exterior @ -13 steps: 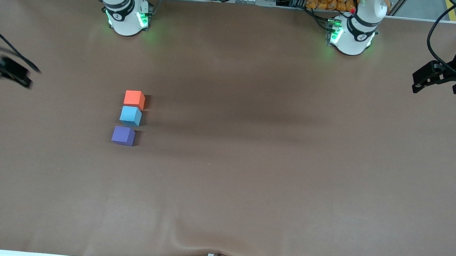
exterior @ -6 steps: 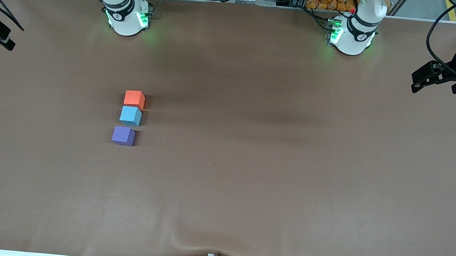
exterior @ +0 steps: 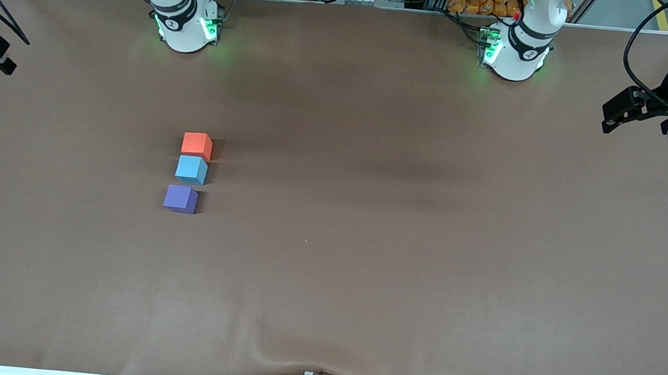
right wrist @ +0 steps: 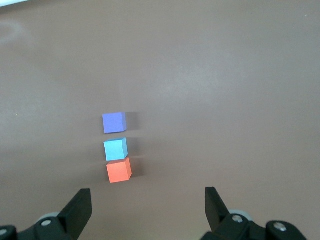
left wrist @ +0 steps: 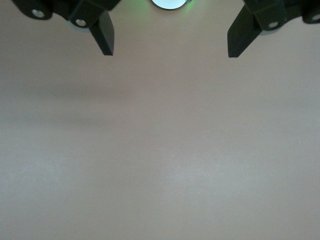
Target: Place blue block between orange and purple blocks
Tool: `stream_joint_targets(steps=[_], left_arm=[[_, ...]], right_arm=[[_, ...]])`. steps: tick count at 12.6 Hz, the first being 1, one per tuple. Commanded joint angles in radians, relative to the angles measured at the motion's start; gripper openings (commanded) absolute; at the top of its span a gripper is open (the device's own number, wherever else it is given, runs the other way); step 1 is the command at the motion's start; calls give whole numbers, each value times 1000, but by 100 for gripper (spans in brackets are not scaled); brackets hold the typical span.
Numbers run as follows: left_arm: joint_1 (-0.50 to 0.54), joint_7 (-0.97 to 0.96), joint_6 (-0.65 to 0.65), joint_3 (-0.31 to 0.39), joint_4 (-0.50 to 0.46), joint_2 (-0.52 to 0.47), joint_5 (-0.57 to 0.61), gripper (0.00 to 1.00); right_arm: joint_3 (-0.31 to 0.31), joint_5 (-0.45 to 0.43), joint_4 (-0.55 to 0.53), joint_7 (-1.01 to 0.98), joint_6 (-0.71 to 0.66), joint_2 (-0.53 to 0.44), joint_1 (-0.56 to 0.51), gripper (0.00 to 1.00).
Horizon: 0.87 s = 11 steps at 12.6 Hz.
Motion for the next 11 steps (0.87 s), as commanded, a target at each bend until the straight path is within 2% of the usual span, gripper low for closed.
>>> stream_joint_targets(steps=[1,8,11], left_arm=[[2,-6,-6,-4,-36,-48,-14,100],[12,29,-7,3,41,15,-14,100],[12,28,-7,5,45,19,-39,100]], right_arm=[[9,-14,45,-12,-16,31,-18,100],[29,-28,42,-7,-19,29,-4,100],[32,-26,42,-4,-19,29,-7,100]])
